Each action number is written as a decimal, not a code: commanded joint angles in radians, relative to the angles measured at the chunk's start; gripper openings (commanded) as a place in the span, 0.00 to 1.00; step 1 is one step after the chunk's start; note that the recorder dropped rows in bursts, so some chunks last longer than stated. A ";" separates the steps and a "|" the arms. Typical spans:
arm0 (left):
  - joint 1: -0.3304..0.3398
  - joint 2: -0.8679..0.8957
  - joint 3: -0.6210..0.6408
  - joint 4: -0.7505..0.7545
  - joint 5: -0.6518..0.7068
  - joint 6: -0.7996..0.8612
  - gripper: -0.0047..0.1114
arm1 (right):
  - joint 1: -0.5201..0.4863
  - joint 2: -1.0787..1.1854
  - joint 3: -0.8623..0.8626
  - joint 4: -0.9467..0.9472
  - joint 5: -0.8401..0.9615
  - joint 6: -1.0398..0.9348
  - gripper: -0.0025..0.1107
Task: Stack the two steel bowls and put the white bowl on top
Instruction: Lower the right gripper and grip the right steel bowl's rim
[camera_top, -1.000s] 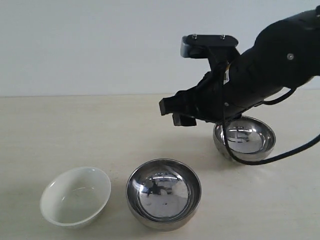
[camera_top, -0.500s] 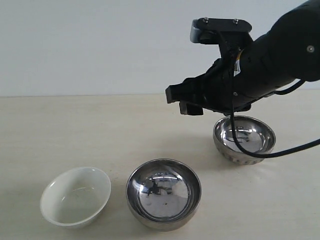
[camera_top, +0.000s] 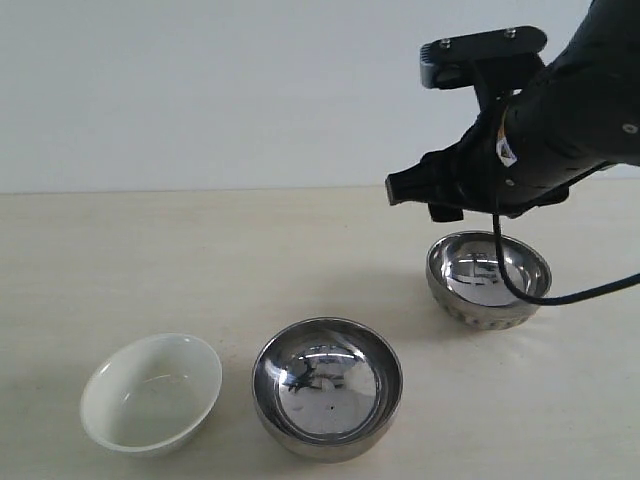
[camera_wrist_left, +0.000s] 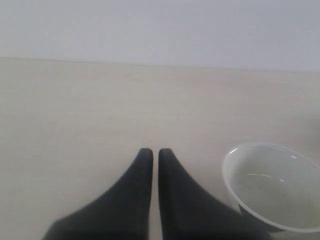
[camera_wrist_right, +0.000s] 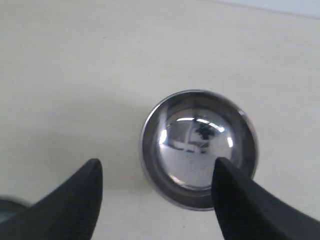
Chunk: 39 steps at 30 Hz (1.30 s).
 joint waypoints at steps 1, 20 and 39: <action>-0.005 -0.003 0.003 0.000 -0.009 -0.005 0.07 | -0.051 -0.012 -0.005 -0.089 0.024 0.121 0.52; -0.005 -0.003 0.003 0.000 -0.009 -0.005 0.07 | -0.257 0.142 -0.005 -0.016 -0.067 0.057 0.47; -0.005 -0.003 0.003 0.000 -0.009 -0.005 0.07 | -0.375 0.352 -0.005 0.230 -0.244 -0.164 0.47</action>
